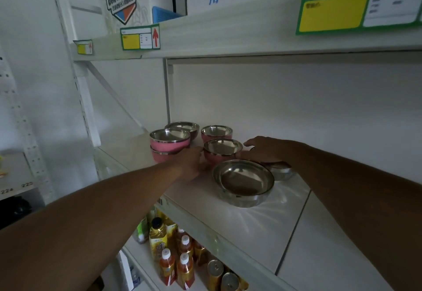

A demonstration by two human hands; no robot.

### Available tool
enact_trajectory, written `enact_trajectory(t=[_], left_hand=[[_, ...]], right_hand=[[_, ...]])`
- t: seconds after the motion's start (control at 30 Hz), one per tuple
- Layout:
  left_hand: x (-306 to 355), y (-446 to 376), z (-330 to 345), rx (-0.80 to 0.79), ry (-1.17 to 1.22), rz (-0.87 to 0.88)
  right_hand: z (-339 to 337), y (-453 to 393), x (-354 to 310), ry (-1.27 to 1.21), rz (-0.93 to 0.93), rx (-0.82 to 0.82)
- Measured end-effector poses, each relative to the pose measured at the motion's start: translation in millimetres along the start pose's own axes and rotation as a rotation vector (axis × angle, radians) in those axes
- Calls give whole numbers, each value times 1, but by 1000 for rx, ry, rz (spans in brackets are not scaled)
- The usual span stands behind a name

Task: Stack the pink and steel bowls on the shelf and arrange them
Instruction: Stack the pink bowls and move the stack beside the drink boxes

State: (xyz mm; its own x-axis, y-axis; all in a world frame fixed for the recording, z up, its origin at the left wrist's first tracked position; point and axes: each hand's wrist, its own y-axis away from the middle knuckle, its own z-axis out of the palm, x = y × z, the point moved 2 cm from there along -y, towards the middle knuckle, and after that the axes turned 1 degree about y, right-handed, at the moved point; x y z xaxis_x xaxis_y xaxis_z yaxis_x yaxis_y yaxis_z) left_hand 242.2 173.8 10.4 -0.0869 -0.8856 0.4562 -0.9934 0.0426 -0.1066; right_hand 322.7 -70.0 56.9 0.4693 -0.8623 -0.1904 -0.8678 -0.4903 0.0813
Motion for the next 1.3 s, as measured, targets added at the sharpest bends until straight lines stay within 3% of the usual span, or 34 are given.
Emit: enact_trajectory(t=[0.23,0.53,0.7,1.0,1.3], left_hand=[[0,-27,7,30,79,72],[4,-36,-1,67,226,109],[28,-17,-42,164,75,96],[46,37,-108,180,-125,3],[3,75,-141,202,-84,-67]], right_hand=[[4,-21,6,95,-21,-17],[-8,-16,7,-2,-42,68],[-33,0,-5,-85,-100,179],[-66,31,-52,-93,-216,248],[-49,13,-110,-290,-353,218]])
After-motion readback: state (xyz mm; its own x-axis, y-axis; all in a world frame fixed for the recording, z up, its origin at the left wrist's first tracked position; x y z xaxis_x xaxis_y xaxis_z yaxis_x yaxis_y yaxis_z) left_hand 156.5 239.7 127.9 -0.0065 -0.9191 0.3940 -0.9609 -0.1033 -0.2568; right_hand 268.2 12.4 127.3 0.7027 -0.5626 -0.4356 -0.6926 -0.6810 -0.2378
